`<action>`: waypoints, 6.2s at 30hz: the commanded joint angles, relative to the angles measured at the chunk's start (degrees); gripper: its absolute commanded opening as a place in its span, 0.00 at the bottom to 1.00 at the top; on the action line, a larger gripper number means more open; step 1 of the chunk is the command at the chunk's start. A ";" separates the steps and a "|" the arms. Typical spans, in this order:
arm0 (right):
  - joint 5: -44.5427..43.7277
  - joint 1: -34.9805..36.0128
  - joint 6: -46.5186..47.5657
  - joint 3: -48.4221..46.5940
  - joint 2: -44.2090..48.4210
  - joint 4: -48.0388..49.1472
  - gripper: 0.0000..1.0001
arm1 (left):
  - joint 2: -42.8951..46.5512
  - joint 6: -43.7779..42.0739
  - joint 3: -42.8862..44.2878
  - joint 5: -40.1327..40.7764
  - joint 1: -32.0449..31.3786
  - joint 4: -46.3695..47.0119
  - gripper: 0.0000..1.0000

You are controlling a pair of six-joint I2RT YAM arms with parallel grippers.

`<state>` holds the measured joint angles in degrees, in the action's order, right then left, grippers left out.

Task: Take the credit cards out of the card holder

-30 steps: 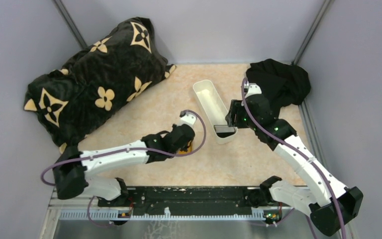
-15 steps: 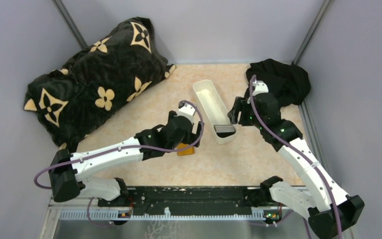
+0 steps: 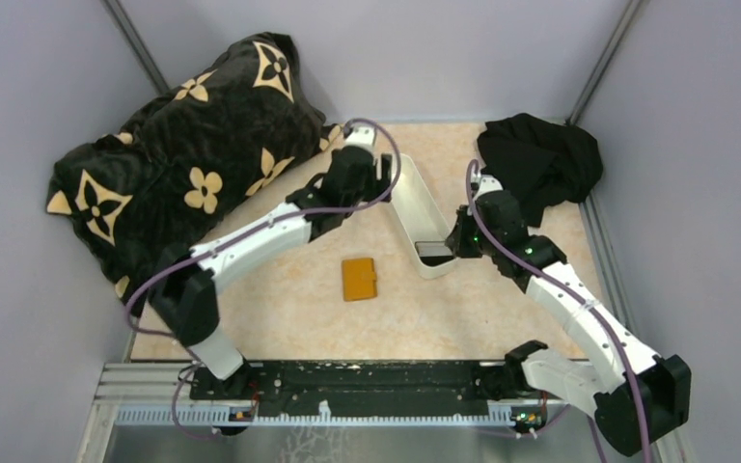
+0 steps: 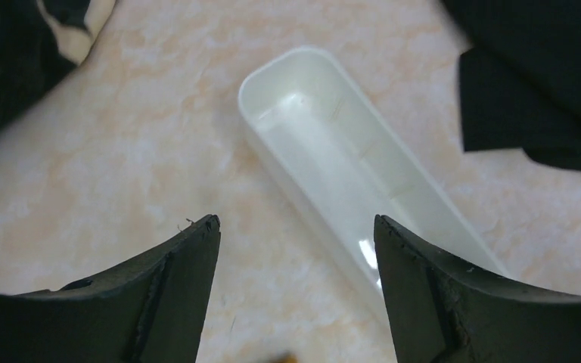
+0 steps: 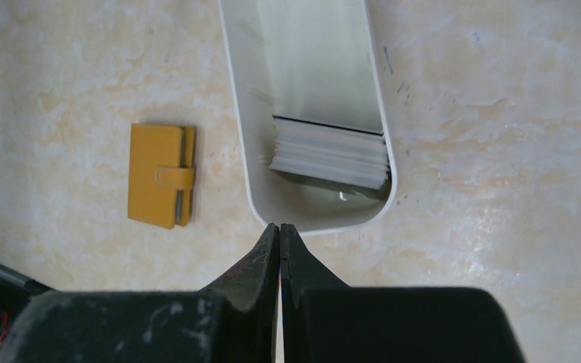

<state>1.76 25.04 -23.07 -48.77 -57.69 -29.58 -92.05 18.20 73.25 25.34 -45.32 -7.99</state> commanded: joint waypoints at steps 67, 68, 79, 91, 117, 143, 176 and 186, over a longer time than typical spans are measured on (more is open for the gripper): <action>0.31 1.24 -4.16 2.78 -19.92 24.09 0.00 | -10.46 0.98 -3.57 -14.39 8.85 -4.43 0.85; 0.70 1.24 -4.17 2.14 -20.99 24.54 0.00 | -9.99 1.14 -4.36 -14.40 8.90 -4.36 0.85; 3.65 1.24 -3.30 -8.41 -34.24 26.47 0.00 | -7.21 1.68 -7.09 -15.91 8.93 -4.50 0.85; 5.51 1.24 -2.08 -13.66 -40.00 25.79 0.00 | -10.03 6.32 -7.04 -27.50 8.85 -0.39 0.85; 4.25 0.67 -0.53 -9.31 -30.07 25.57 0.00 | -9.16 4.23 -8.16 -33.08 8.93 9.29 0.87; 2.78 9.95 -5.98 4.60 -25.95 31.62 0.00 | -10.83 5.24 -10.13 -39.56 11.13 13.09 0.81; 3.05 5.08 -3.05 -4.27 -40.04 37.40 0.00 | -9.52 15.86 -15.41 -52.35 9.90 26.08 0.75; 3.81 4.80 -2.83 -11.28 -46.76 36.99 0.00 | -9.16 15.10 -12.98 -50.71 9.89 23.66 0.77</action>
<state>3.27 29.56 -26.09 -54.59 -102.78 3.22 -103.42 33.06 57.43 -24.03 -34.39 15.81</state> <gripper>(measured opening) 0.005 0.765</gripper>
